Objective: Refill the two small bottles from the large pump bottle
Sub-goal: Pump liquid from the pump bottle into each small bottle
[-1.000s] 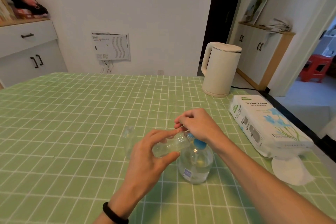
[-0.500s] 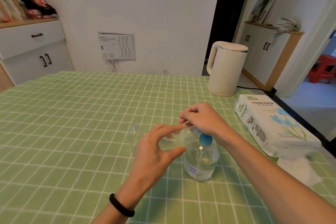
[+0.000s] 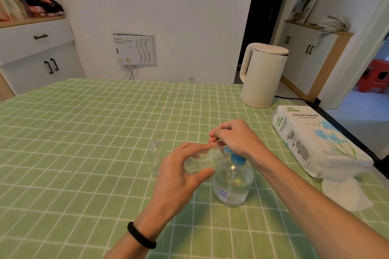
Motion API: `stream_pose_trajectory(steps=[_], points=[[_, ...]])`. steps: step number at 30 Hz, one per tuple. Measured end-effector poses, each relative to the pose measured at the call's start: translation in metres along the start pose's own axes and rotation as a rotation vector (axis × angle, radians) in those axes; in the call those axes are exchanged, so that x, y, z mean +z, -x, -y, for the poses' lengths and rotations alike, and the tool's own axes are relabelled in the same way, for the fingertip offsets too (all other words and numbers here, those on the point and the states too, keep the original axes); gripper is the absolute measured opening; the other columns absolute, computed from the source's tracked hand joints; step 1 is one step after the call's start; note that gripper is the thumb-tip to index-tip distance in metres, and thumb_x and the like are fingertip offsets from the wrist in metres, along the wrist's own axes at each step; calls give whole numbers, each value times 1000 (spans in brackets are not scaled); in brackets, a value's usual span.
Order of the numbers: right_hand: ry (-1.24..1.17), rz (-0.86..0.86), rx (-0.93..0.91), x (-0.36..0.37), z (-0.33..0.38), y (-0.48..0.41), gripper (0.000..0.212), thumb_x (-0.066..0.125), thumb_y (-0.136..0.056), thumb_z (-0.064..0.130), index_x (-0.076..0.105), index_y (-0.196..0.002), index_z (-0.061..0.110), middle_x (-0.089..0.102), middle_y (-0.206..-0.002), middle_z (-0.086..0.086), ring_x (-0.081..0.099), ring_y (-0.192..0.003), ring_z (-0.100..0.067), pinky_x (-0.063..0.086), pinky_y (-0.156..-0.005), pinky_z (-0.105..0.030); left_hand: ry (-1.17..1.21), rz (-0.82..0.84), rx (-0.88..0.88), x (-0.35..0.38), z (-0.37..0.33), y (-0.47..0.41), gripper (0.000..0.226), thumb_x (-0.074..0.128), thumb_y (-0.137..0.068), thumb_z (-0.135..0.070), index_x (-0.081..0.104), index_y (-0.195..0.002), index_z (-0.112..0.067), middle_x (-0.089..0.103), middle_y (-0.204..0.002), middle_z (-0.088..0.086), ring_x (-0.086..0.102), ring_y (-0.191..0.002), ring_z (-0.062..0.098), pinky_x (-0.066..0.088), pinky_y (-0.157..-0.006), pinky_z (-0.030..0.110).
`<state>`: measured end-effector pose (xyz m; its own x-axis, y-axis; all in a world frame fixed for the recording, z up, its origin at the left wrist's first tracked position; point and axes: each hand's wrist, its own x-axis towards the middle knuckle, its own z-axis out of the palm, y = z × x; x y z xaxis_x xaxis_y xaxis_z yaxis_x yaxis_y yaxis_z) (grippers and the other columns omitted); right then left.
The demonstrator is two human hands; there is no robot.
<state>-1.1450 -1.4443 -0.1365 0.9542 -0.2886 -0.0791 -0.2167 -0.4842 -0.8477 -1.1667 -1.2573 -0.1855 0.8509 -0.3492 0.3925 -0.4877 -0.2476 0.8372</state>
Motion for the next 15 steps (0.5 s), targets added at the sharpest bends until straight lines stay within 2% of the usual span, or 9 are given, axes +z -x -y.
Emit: stream_pose_trajectory(steps=[9, 15], points=[[91, 17, -51, -5, 11, 2, 20, 65, -96, 21, 81, -85, 15, 81, -86, 3, 78, -86, -17, 61, -90, -39, 6, -5, 30, -3, -4, -4, 55, 90, -77, -17, 74, -124, -40, 73, -109, -20, 66, -103, 1, 46, -90, 9], [24, 7, -24, -4, 8, 0, 18, 63, -99, 19, 80, -96, 13, 81, -90, 2, 79, -86, -14, 62, -85, -30, 17, -16, 32, -2, 0, -3, 55, 90, -77, -20, 73, -124, -44, 73, -109, -20, 66, -104, 5, 49, -91, 13]])
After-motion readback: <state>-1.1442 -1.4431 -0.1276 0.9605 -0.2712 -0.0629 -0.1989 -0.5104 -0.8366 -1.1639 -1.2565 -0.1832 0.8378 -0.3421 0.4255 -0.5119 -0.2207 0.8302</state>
